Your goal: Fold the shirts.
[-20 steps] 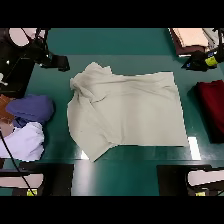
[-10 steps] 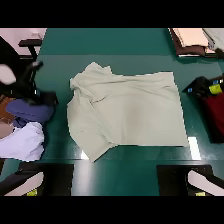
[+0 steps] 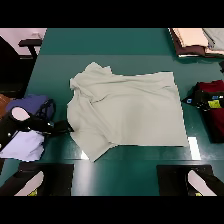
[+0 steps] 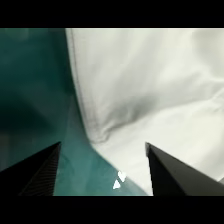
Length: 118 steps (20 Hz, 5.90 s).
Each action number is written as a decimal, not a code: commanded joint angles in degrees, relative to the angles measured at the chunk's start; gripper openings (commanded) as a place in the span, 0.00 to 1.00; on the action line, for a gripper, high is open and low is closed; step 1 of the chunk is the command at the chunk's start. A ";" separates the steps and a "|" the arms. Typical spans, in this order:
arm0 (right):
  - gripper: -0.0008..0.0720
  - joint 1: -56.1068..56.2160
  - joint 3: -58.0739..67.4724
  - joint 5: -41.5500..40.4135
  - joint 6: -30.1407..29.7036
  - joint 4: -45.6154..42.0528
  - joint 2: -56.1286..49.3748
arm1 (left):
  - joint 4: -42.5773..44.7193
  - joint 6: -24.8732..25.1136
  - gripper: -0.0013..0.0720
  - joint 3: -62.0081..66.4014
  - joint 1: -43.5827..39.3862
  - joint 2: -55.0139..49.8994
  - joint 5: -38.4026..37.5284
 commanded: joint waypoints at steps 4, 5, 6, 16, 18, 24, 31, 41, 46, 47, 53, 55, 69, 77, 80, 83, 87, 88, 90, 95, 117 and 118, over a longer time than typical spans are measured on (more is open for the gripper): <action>0.47 -0.09 -0.68 0.26 0.02 -0.26 0.87 | -4.72 -2.12 0.44 -3.67 -7.23 0.28 9.09; 0.47 -0.42 -0.70 1.16 -0.09 -0.96 0.87 | -4.55 -1.99 0.20 -2.93 -7.23 0.28 8.55; 0.47 -1.22 -0.72 2.32 -0.66 -2.21 0.87 | -4.48 -1.51 0.05 -1.84 -7.23 0.28 7.72; 0.79 -26.56 -20.96 6.95 -0.50 -18.03 -3.32 | -2.36 1.60 0.05 11.41 -7.26 0.92 0.59; 0.67 -27.67 -24.04 4.98 -0.33 -17.97 -6.23 | -2.36 2.58 0.05 11.41 -7.26 0.92 0.61; 0.59 -26.03 -26.01 0.57 -0.42 -7.39 -13.40 | -2.32 2.97 0.05 11.41 -7.26 0.92 0.68; 0.03 -13.00 -21.27 -0.55 -0.98 -7.54 -5.62 | -1.31 2.97 0.05 16.11 -7.23 0.96 -3.69; 0.03 -5.01 30.51 0.59 0.24 -8.11 11.39 | 7.37 -0.94 0.05 69.99 -7.19 9.22 -11.15; 0.03 -11.80 49.46 3.74 0.31 -8.09 12.96 | 7.61 -4.87 0.05 93.04 -7.19 9.20 -9.77; 0.03 -12.61 51.69 3.74 0.31 -8.09 12.74 | 7.67 -5.09 0.05 95.32 -7.19 9.27 -9.25; 0.03 -13.31 65.75 11.32 4.17 -7.48 2.75 | 16.31 -6.56 0.05 91.56 -7.19 8.50 -11.10; 0.03 -10.97 62.34 12.24 5.03 -7.58 -0.31 | 19.43 -6.56 0.05 82.55 -7.19 7.91 -10.93; 0.03 8.04 45.24 10.80 6.29 -20.94 -42.10 | 19.17 -3.10 0.05 56.00 -7.06 -30.16 4.22; 0.03 8.04 51.63 11.54 5.57 -16.15 -46.49 | 19.39 1.60 0.05 60.33 -5.18 -33.18 -3.54; 0.03 8.07 40.00 6.29 5.57 -16.02 -40.28 | 19.21 2.99 0.05 57.18 -4.07 -33.18 -9.86; 0.03 8.28 28.46 1.20 5.57 -14.99 -35.58 | 16.06 2.97 0.05 51.08 -4.09 -33.18 -7.82; 0.32 8.28 19.82 -1.18 5.62 -14.91 -33.64 | 13.68 2.27 0.19 45.29 -4.07 -33.18 -4.72; 0.56 8.28 19.21 -1.25 5.62 -14.86 -33.38 | 13.70 2.27 0.66 45.16 -4.07 -33.18 -5.29; 0.59 7.76 19.37 -1.07 5.57 -12.48 -32.41 | 13.60 0.81 0.87 45.55 -4.07 -32.13 -7.93; 0.57 5.90 19.34 2.89 4.50 -8.48 -23.06 | 20.15 -0.13 0.87 37.86 -4.07 -16.81 -11.78; 0.57 6.80 19.34 0.72 4.52 -7.48 -10.23 | 5.57 -10.16 0.87 -7.15 -4.09 12.17 -2.58; 0.57 6.80 19.34 0.72 4.52 -7.48 -10.23 | 4.90 -10.12 0.86 -7.63 -4.09 12.17 -2.29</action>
